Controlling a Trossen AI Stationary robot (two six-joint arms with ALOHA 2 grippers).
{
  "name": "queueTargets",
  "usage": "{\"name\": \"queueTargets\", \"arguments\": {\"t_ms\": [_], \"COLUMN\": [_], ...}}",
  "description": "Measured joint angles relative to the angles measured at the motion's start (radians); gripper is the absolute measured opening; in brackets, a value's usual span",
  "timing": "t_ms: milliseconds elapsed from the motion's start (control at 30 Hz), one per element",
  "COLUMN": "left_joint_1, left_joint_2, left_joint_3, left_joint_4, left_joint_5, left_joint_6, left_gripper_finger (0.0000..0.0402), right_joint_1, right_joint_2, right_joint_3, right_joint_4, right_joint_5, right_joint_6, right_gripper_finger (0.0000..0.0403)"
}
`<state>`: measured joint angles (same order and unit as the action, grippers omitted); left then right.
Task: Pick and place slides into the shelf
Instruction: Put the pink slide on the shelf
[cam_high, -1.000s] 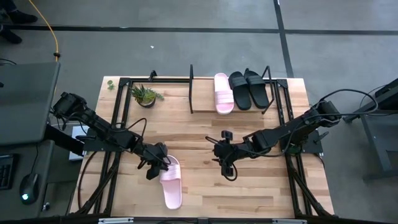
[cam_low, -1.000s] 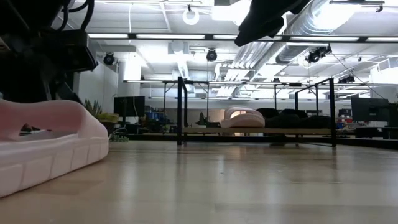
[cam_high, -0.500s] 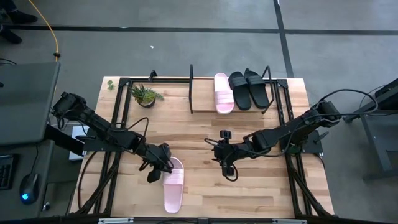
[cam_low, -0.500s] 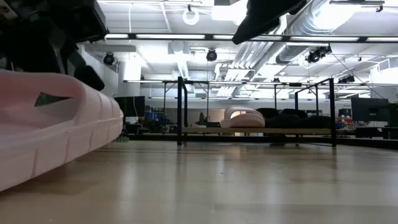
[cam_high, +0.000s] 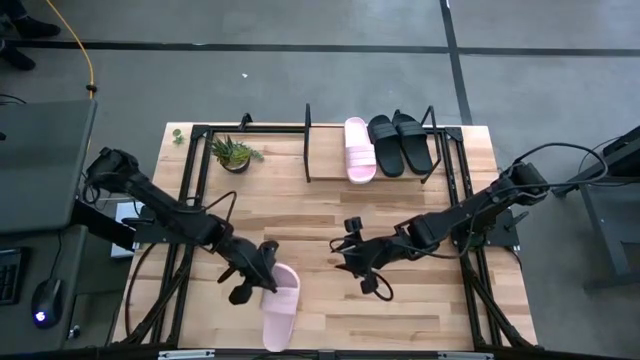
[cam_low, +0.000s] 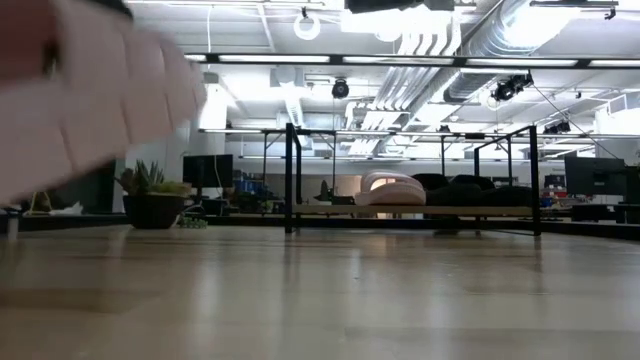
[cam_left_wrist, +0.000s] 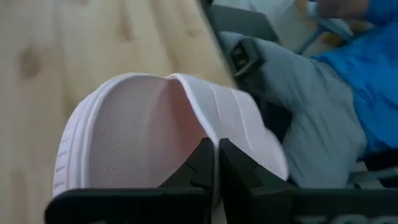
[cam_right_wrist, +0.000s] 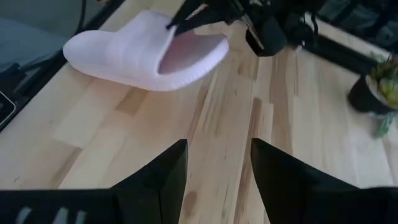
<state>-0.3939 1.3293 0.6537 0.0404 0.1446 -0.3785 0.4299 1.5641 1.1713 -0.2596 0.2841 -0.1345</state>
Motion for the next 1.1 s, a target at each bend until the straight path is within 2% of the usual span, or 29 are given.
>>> {"name": "queueTargets", "arguments": {"t_ms": [300,500,733,933,1100], "left_joint_1": [-0.084,-0.091,-0.091,-0.09,-0.091], "left_joint_2": [0.0,0.0,0.0,-0.008,-0.007], "left_joint_3": [0.112,0.125,0.125,0.127,0.199], "left_joint_4": [-0.025,-0.046,-0.045,-0.045,-0.122], "left_joint_5": [-0.021,-0.057,-0.085,-0.172,-0.283], "left_joint_6": [0.077,0.086,0.087,0.116,0.139], "left_gripper_finger": [0.0,0.0,0.0,0.0,0.0], "right_joint_1": [0.012,0.038,0.037,0.038,0.037], "right_joint_2": [0.001,0.002,0.002,0.002,0.002], "right_joint_3": [-0.008,-0.011,-0.011,-0.011,-0.011], "right_joint_4": [0.066,0.145,0.248,0.25,0.249], "right_joint_5": [-0.008,-0.013,-0.057,-0.057,-0.048], "right_joint_6": [-0.092,-0.167,-0.134,-0.132,-0.106], "right_gripper_finger": [0.0168,0.0168,0.0168,0.0168,0.0168]}}
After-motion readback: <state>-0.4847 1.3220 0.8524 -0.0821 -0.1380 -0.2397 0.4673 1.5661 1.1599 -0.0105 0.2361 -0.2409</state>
